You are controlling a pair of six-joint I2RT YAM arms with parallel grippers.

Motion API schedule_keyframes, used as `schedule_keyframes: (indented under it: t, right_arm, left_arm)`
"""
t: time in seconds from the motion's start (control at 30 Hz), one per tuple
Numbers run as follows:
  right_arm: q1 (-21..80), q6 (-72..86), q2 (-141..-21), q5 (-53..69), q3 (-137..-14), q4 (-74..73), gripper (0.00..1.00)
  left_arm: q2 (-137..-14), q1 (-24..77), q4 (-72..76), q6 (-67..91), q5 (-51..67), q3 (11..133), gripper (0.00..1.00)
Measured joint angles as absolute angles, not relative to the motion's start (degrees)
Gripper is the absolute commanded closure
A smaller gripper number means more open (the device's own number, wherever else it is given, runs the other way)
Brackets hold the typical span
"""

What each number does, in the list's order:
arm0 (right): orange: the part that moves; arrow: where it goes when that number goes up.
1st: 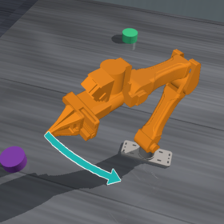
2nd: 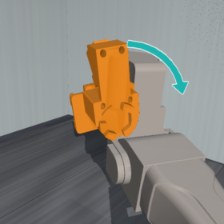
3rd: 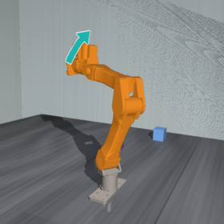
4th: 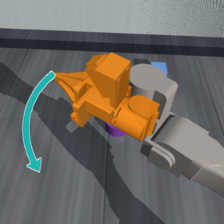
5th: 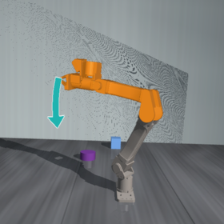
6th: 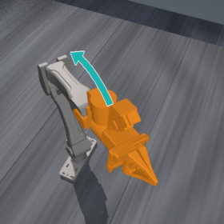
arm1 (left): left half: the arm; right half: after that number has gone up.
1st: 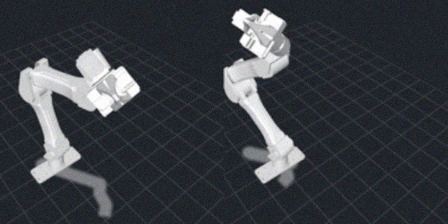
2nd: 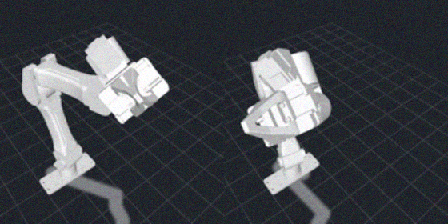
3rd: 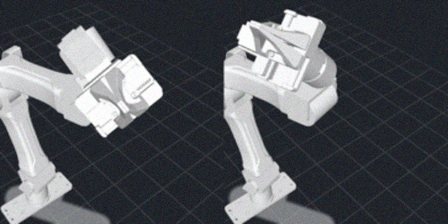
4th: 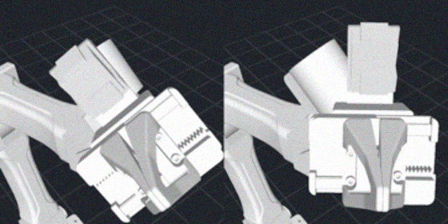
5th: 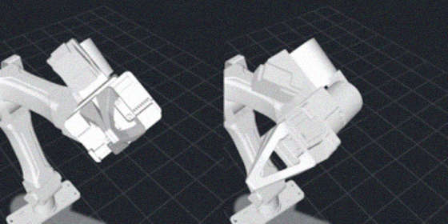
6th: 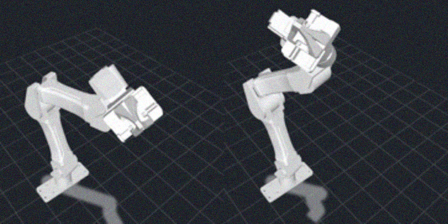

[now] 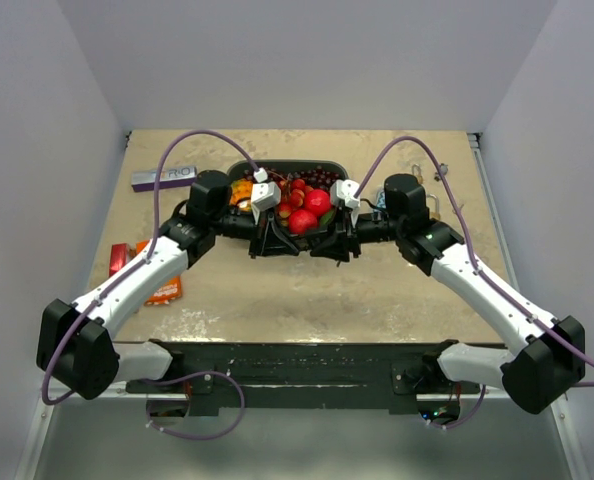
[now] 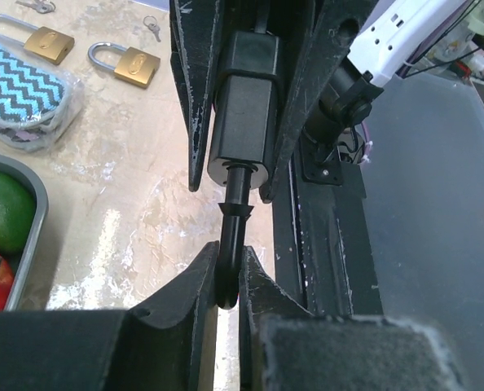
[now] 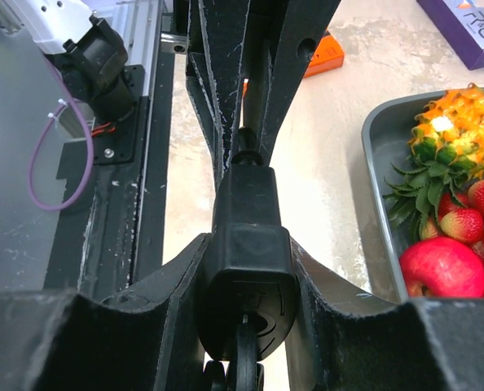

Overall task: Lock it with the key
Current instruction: Lock the lock.

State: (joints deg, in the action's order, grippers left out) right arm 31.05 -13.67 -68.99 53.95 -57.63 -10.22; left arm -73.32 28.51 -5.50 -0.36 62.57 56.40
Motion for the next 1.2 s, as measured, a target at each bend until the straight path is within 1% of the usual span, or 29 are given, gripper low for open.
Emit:
schedule_keyframes:
  t: [0.47, 1.0, 1.2]
  right_arm:
    - [31.05, -18.46, -70.96, 53.71, -57.95, -10.68, 1.00]
    - [30.35, -11.38, -73.91, 55.16, -59.24, -9.21, 1.00]
    - [30.15, -10.96, -73.91, 54.83, -59.24, -8.19, 1.00]
  left_arm:
    - [-74.94, 28.53, -3.88, 5.23, 62.15, 56.42, 1.00]
    - [-75.22, 29.34, -2.57, 2.46, 56.69, 56.49, 1.00]
    - [-75.66, 29.34, 1.08, 7.75, 56.88, 56.47, 1.00]
